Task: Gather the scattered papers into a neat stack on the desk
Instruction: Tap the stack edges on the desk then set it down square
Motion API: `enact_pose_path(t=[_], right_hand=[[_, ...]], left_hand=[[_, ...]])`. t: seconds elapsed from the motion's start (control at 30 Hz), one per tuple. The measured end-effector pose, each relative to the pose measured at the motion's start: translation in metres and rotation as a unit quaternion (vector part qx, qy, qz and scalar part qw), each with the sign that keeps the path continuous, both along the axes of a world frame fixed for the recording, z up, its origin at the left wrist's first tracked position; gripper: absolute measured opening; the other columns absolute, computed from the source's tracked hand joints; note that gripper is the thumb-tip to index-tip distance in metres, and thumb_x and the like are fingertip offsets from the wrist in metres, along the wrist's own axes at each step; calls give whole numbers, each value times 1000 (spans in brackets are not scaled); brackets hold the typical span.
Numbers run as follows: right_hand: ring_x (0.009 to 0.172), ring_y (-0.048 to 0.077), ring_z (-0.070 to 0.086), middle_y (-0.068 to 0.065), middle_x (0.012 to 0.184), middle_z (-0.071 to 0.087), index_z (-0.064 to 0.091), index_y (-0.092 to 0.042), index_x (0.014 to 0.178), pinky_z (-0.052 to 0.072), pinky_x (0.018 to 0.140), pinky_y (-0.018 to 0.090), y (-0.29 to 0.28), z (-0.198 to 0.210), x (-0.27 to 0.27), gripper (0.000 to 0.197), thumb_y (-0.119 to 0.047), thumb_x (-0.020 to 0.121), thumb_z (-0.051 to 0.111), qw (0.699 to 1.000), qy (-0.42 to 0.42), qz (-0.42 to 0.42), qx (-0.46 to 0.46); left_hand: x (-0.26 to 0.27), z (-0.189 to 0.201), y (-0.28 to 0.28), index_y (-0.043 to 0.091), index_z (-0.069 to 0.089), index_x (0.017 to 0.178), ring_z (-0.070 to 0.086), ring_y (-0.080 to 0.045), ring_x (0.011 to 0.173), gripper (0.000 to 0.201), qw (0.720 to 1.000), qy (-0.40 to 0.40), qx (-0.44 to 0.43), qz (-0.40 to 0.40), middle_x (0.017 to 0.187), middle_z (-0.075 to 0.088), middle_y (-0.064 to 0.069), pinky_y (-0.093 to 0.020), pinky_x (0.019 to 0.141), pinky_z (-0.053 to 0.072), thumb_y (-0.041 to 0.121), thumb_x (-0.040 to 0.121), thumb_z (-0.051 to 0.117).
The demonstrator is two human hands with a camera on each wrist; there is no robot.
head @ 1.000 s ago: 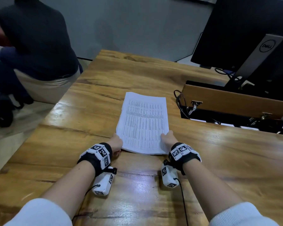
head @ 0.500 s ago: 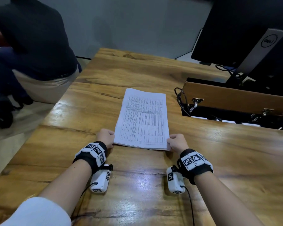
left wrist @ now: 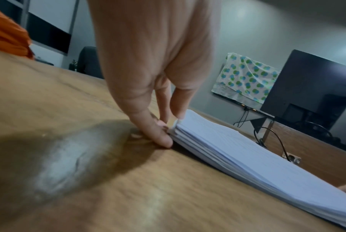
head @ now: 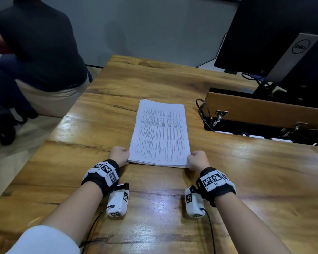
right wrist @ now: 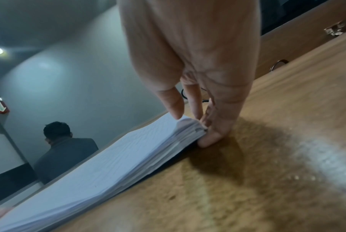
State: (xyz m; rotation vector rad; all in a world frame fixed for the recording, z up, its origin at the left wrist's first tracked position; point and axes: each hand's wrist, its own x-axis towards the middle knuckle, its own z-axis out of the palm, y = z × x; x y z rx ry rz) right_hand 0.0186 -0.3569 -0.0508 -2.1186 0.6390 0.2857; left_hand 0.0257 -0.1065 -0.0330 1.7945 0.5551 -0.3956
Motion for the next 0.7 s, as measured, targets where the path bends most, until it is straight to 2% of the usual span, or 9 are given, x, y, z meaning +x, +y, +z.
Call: enact_pose_path(t=[0.07,0.13,0.2,0.27,0.3,0.37,0.43,0.6,0.7], right_hand=[[68,23,52,12,79,61,62,-1,73,40,61,28,0,2,-3,23,0,85,43,1000,-2,3,0],[68,22,53,11,80,64,70,5,85,43,61,30,0,2,-6,26,-1,86,45,1000,-15,5,2],[77,22,57,9,84,65,71,5,94,48,69,31,2,1,-9,27,0,87,46,999,-32,4,2],[81,22,58,7,86,66,72,2,96,47,71,30,3,0,-11,26,-1,87,47,999,-41,0,5],[79,21,58,8,86,68,73,1,94,46,70,29,2,-1,-11,26,-1,86,47,999,-40,-1,11],[71,20,56,8,80,69,73,-2,84,45,67,30,-1,-3,-12,26,-1,84,47,999,-35,-7,21],[63,19,52,6,69,62,68,-5,76,47,68,32,-5,-3,-12,21,2,81,49,999,-27,-27,35],[60,16,54,9,78,63,69,3,102,53,73,33,-13,-10,-15,25,1,81,56,997,-35,-50,52],[73,22,60,12,85,66,69,4,104,55,78,35,-11,-11,-18,26,0,81,57,996,-50,-59,43]], left_hand=[[-2,-5,1,-9,51,126,58,-25,86,37,1000,-18,-1,12,103,65,-14,-27,68,53,1,91,49],[-2,-9,1,-9,60,117,56,-20,71,31,999,-31,15,8,73,70,-6,-33,74,55,-2,89,49],[-2,-9,1,-10,64,111,60,-27,82,28,999,-42,29,2,87,75,-15,-43,93,52,-4,86,51],[-3,-8,2,-9,64,111,59,-27,92,28,998,-52,42,-2,109,69,-21,-44,98,49,-4,86,53],[-2,-9,3,-9,65,111,58,-26,91,28,998,-52,40,-5,105,71,-19,-44,98,49,-4,86,52],[-1,-9,6,-8,63,114,56,-26,88,29,999,-38,29,-13,82,73,-11,-41,97,49,-3,88,49],[0,-10,10,-8,57,121,56,-23,80,33,1000,-15,6,-8,81,64,-9,-35,89,51,-2,90,47],[-5,-17,17,-8,60,116,53,-13,62,30,1000,-16,18,13,67,57,-6,-13,50,51,0,89,51],[-7,-22,16,-8,63,113,57,-20,72,27,999,-31,18,20,69,59,-5,-23,68,52,1,88,54]])
